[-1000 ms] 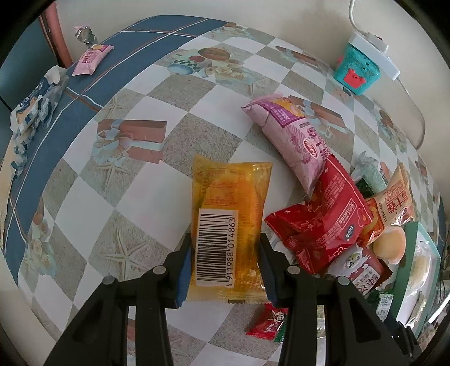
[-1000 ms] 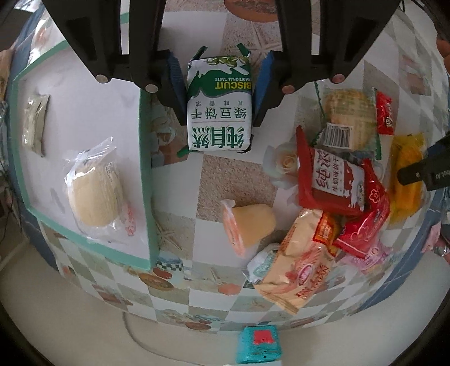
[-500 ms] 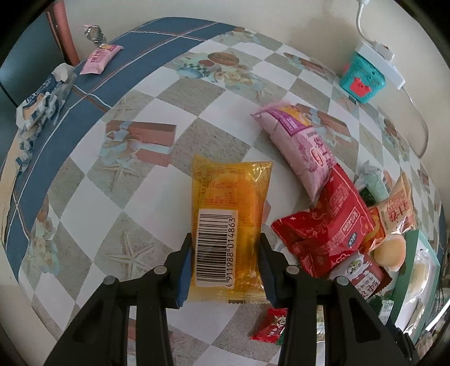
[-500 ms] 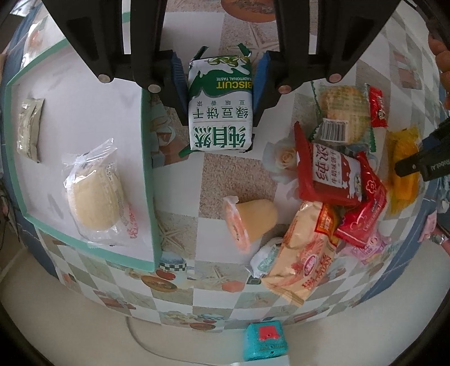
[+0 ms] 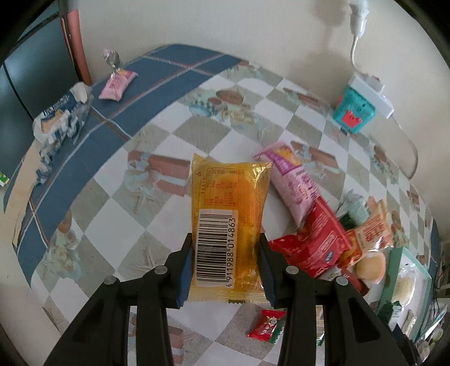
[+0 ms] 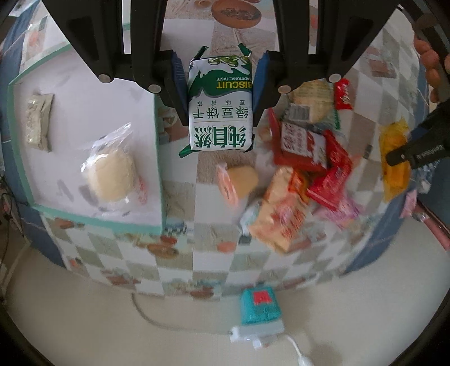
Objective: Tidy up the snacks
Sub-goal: 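Lift the biscuit box with the right gripper and the orange cake with the left gripper over the tray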
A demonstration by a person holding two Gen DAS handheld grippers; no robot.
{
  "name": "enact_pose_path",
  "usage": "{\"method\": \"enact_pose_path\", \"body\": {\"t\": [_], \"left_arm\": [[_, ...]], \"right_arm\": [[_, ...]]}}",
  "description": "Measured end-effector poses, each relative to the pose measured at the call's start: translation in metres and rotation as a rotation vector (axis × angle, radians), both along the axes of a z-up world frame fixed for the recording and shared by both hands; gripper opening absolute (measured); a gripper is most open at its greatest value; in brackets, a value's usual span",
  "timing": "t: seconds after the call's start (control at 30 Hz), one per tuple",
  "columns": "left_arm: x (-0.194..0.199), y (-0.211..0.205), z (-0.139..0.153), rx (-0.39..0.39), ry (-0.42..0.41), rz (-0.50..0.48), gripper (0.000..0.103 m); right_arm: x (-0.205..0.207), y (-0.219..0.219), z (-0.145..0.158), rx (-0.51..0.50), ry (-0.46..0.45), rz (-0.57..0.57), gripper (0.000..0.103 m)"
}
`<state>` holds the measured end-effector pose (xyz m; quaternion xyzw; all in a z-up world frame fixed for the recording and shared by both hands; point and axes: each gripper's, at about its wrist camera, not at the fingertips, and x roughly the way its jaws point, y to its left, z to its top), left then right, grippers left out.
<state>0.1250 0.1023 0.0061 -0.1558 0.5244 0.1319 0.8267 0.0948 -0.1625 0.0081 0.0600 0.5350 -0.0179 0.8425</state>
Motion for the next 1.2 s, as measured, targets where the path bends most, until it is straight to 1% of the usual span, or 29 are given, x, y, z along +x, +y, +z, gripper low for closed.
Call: {"method": "enact_pose_path", "body": {"t": [0.13,0.3,0.53,0.6,0.7,0.87,0.97,1.1,1.2], "left_arm": [[-0.002,-0.004,0.013,0.013,-0.031,-0.008,0.043],[-0.006,-0.009,0.025,0.027,-0.058,-0.018,0.043],[-0.008,-0.025,0.034,0.046,-0.078,-0.052,0.043],[-0.009,-0.033,0.035,0.052,-0.079,-0.068,0.043],[-0.01,-0.045,0.039,0.059,-0.087,-0.094,0.043],[-0.013,-0.081,0.048,0.077,-0.111,-0.176,0.043],[-0.015,-0.108,0.053,0.084,-0.124,-0.249,0.043],[-0.02,-0.143,0.059,0.115,-0.134,-0.33,0.043],[-0.025,-0.168,0.062,0.111,-0.143,-0.398,0.043]], "right_arm": [[-0.005,-0.001,0.012,0.01,-0.04,-0.017,0.042],[-0.008,-0.008,0.02,0.015,-0.057,-0.037,0.042],[-0.01,-0.023,0.021,0.024,-0.067,-0.067,0.042],[-0.011,-0.034,0.02,-0.001,-0.062,-0.099,0.042],[-0.014,-0.051,0.018,-0.005,-0.059,-0.142,0.042],[-0.023,-0.094,0.015,-0.017,-0.053,-0.256,0.042],[-0.03,-0.118,0.013,-0.024,-0.044,-0.321,0.042],[-0.039,-0.147,0.012,0.007,-0.048,-0.384,0.042],[-0.045,-0.162,0.013,0.007,-0.048,-0.419,0.042]]}}
